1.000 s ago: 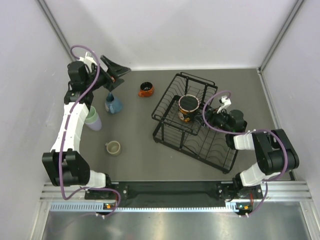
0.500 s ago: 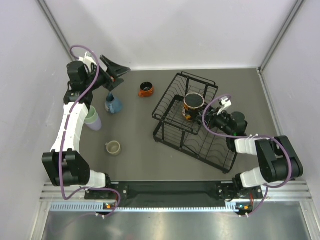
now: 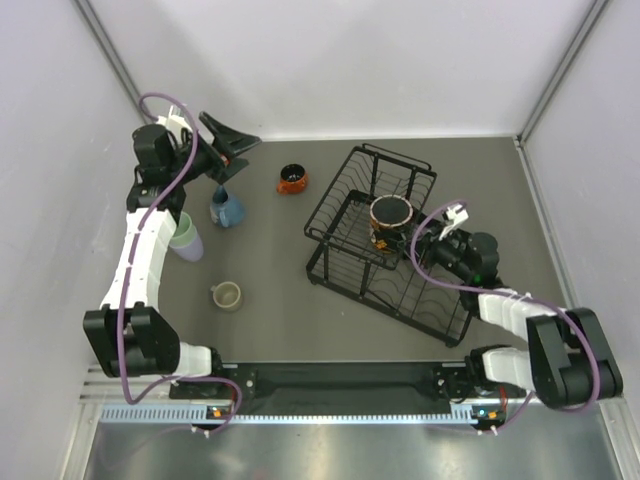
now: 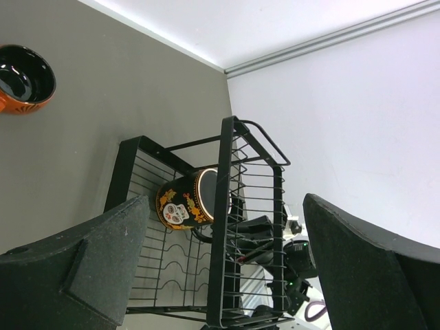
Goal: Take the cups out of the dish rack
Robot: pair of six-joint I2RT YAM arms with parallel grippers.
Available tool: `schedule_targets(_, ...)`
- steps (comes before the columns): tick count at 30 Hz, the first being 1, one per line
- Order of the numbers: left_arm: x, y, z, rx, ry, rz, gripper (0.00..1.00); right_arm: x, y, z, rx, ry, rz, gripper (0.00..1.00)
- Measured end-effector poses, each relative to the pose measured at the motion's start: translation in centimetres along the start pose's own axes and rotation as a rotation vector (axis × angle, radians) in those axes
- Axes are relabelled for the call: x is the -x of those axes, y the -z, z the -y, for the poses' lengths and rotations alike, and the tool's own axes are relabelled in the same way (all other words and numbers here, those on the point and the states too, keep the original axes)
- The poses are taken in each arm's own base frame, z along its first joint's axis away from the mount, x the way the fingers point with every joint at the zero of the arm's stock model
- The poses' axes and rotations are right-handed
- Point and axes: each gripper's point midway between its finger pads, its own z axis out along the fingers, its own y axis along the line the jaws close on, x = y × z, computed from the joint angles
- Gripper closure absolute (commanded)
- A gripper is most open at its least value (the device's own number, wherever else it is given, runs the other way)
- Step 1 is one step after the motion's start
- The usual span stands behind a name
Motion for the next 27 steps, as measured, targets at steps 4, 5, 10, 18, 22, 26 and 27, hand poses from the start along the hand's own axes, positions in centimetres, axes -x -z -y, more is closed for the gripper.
schedule_targets(4, -0.1, 0.3, 0.4, -0.007, -0.007, 0.003, 0.02, 0.5, 1.1, -0.1, -0.042, 0.007, 0.001, 1.00)
schedule_targets(5, -0.1, 0.4, 0.5, -0.010, -0.008, 0.003, 0.02, 0.7, 1.4, -0.1, -0.059, 0.009, 0.003, 1.00)
schedule_targets(10, -0.3, 0.8, 1.0, -0.018, -0.015, 0.007, 0.02, 1.6, 3.6, 0.0, -0.144, 0.038, 0.023, 1.00)
schedule_targets(18, -1.0, 1.6, 1.5, -0.036, -0.012, 0.005, 0.01, 1.6, 6.9, 1.4, -0.341, -0.039, 0.039, 0.92)
schedule_targets(22, -1.8, 2.1, 1.5, -0.041, -0.005, -0.003, 0.01, 0.8, 8.0, 2.2, -0.430, -0.113, 0.029, 0.83)
schedule_targets(26, -2.3, 2.2, 1.2, -0.040, 0.004, -0.009, 0.01, -1.2, 8.8, 3.0, -0.499, -0.185, -0.033, 0.82)
schedule_targets(27, -2.4, 2.3, 1.2, -0.039, 0.005, -0.010, 0.01, -1.6, 9.0, 3.2, -0.518, -0.200, -0.046, 0.79)
